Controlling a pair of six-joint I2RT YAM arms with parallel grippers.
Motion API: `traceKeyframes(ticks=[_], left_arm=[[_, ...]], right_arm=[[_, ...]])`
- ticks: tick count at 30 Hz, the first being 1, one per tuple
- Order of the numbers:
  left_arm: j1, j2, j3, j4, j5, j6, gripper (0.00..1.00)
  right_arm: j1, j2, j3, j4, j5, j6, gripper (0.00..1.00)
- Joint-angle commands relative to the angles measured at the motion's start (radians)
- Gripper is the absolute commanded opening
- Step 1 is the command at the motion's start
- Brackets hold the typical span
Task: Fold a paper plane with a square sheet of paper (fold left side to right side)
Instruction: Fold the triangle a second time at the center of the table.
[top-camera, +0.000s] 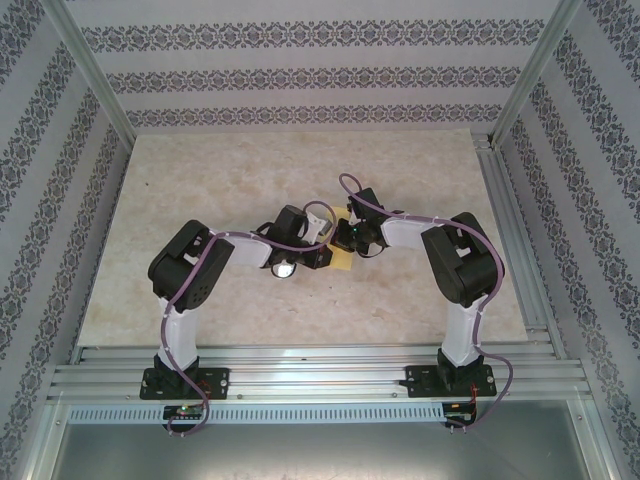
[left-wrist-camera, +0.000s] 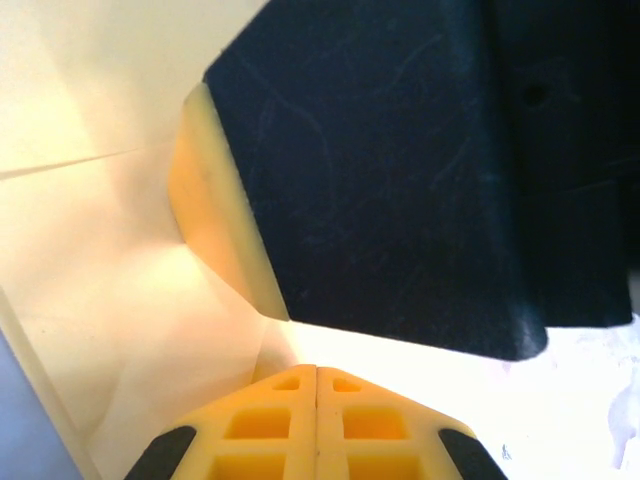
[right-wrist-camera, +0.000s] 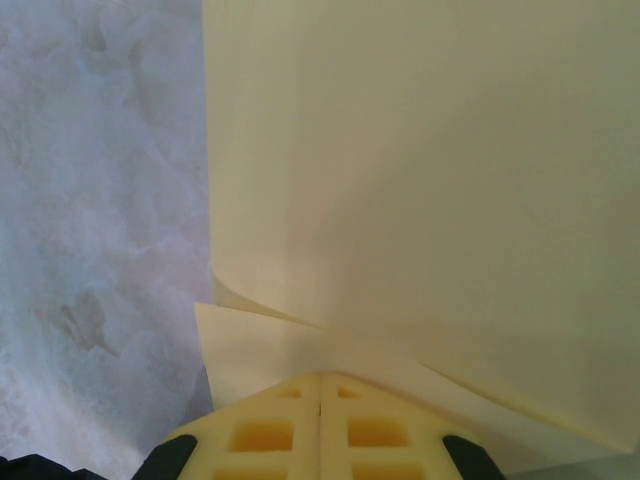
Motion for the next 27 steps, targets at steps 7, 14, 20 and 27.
traceKeyframes(ticks=[7,14,20,27], left_arm=[[0.01,-0.049,-0.191,0.035,-0.034,-0.044,0.01],[0.01,-0.101,-0.256,0.009,-0.042,-0.038,0.01],[0.016,-0.199,-0.281,-0.011,-0.044,-0.046,0.01],[0.033,-0.301,-0.115,-0.147,-0.018,0.0,0.02]], right_arm=[[-0.003,0.031,-0.019,-0.103,0.058,-0.038,0.0],[-0.003,0.032,-0.013,-0.105,0.054,-0.038,0.0],[-0.003,0.037,-0.009,-0.108,0.048,-0.042,0.0],[-0.002,0.035,-0.003,-0.11,0.048,-0.043,0.0]])
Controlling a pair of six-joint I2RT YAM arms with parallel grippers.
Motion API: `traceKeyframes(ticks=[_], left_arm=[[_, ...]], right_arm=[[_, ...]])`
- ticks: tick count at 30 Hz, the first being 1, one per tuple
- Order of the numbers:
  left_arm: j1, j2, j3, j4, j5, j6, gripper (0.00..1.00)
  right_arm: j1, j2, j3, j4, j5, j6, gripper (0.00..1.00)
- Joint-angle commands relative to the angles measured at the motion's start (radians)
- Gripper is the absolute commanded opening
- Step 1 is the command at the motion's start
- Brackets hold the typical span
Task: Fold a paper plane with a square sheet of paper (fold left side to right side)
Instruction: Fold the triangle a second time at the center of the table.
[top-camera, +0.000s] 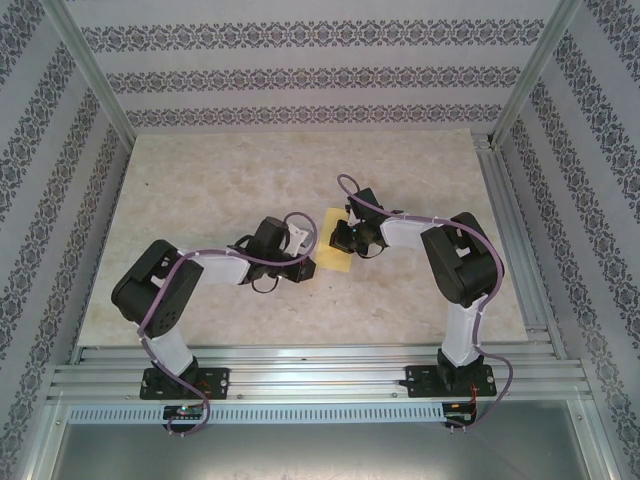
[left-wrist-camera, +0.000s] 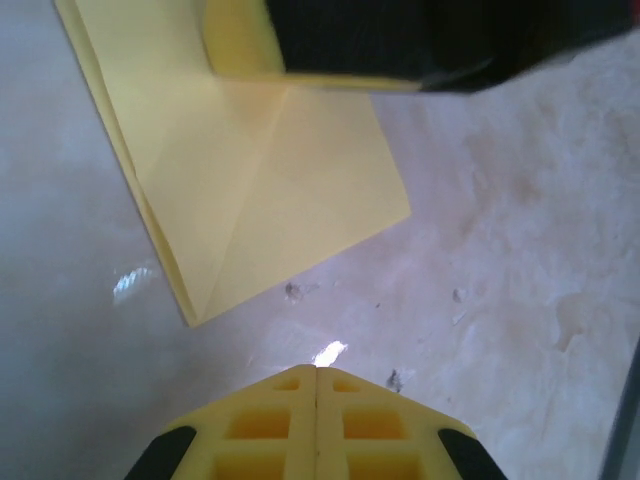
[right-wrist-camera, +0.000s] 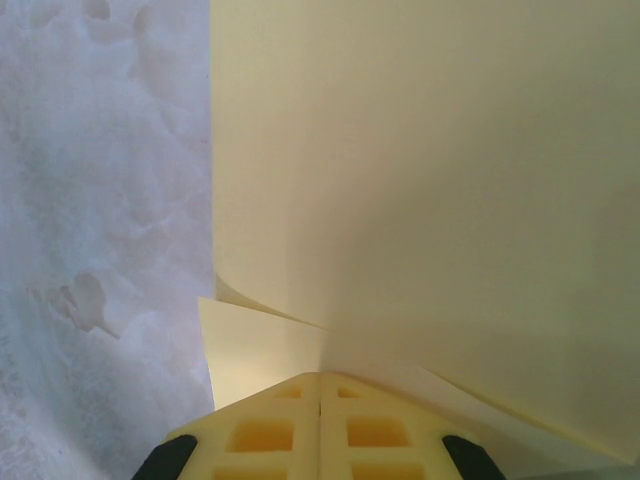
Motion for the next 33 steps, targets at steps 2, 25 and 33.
traceKeyframes(ticks=[2,25,33], left_arm=[[0.014,0.0,0.135,-0.087,0.028,0.031,0.02],[0.014,0.273,0.15,0.017,0.021,0.013,0.0],[0.014,0.279,0.11,0.025,0.008,0.017,0.0]], right_arm=[[-0.005,0.037,-0.009,-0.089,0.065,-0.02,0.0],[0.001,0.009,0.012,-0.077,0.034,-0.006,0.0],[0.002,-0.132,0.017,-0.088,0.039,0.032,0.0]])
